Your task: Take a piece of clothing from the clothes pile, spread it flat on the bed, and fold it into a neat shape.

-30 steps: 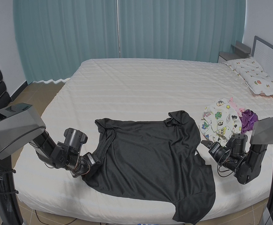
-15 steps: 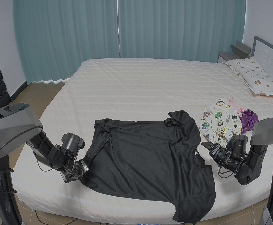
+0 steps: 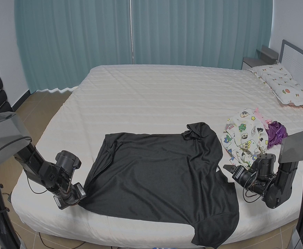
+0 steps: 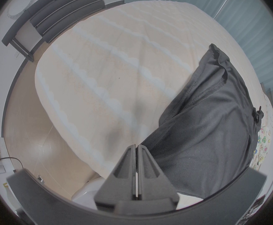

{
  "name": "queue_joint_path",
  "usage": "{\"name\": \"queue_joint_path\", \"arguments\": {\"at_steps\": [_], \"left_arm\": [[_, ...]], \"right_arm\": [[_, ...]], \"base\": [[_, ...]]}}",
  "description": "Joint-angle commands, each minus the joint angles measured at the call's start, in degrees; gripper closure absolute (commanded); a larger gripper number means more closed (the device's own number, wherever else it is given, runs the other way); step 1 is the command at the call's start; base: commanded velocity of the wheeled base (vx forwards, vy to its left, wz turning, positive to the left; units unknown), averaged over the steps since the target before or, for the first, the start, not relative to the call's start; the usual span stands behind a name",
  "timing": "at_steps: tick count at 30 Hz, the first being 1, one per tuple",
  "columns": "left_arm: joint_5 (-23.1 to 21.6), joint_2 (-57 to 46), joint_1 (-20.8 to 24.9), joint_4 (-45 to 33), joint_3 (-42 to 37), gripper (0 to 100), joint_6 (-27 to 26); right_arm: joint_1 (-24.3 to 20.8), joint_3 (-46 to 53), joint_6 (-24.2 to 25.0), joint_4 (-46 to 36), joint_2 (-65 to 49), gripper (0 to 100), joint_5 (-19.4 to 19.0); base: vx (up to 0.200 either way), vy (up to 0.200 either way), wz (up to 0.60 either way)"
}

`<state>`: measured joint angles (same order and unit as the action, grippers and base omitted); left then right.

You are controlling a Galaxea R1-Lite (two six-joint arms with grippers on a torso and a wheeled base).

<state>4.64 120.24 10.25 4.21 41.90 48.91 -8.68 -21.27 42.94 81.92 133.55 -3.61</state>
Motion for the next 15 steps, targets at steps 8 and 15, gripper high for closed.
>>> {"name": "queue_joint_path", "arguments": {"at_steps": [8,15], "left_arm": [[-3.77,-1.06,-2.69,0.10,-1.91,100,-0.04],[-3.77,-1.14,-3.75,-0.25,-2.08,100,-0.22]], "right_arm": [[0.77,6.59,-9.89,0.08,4.62,0,-4.92],[1.21,8.53,-11.91,0.52,5.14,0,-5.88]], "base": [[0.000,0.000,0.00],[0.000,0.000,0.00]]}}
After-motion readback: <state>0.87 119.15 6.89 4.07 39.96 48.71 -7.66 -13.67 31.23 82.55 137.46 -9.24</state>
